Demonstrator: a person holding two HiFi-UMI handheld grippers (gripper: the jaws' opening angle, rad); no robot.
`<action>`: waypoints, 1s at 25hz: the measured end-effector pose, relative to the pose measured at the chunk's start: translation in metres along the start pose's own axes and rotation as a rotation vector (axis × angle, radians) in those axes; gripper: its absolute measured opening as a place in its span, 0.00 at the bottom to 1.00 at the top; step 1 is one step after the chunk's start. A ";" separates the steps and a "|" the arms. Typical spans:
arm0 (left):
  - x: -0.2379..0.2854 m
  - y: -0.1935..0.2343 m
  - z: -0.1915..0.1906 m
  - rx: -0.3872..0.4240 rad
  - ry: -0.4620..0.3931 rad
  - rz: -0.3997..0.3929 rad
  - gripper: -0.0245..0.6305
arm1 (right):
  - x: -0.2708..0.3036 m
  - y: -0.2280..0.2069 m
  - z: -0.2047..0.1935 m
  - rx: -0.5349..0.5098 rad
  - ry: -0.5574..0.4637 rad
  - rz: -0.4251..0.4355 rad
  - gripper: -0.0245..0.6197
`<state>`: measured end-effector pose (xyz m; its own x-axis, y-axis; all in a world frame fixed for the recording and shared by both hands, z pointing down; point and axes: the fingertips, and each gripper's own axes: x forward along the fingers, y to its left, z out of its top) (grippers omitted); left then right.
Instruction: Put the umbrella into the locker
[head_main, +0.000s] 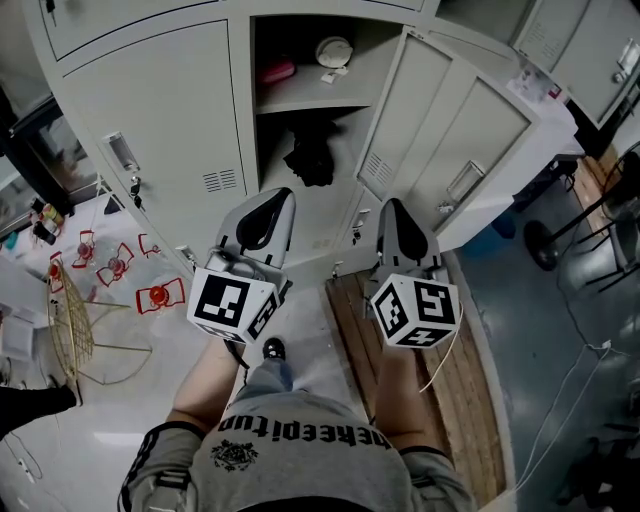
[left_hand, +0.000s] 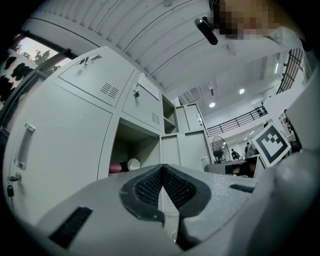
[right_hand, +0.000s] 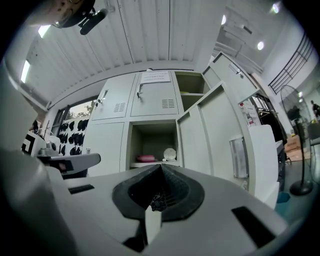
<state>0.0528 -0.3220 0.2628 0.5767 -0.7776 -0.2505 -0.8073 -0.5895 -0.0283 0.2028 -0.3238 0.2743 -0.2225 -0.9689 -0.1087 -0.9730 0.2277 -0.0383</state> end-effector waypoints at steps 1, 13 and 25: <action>-0.001 -0.002 0.001 0.000 0.000 0.000 0.04 | -0.004 -0.001 0.001 -0.004 -0.002 -0.004 0.04; -0.013 -0.016 0.004 -0.007 -0.008 0.011 0.04 | -0.036 -0.005 0.004 -0.030 -0.019 -0.025 0.04; -0.020 -0.027 0.005 -0.014 -0.007 0.008 0.04 | -0.053 -0.006 0.007 -0.031 -0.029 -0.036 0.04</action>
<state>0.0624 -0.2896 0.2639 0.5696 -0.7805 -0.2575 -0.8098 -0.5866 -0.0131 0.2211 -0.2734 0.2728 -0.1858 -0.9730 -0.1369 -0.9819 0.1892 -0.0117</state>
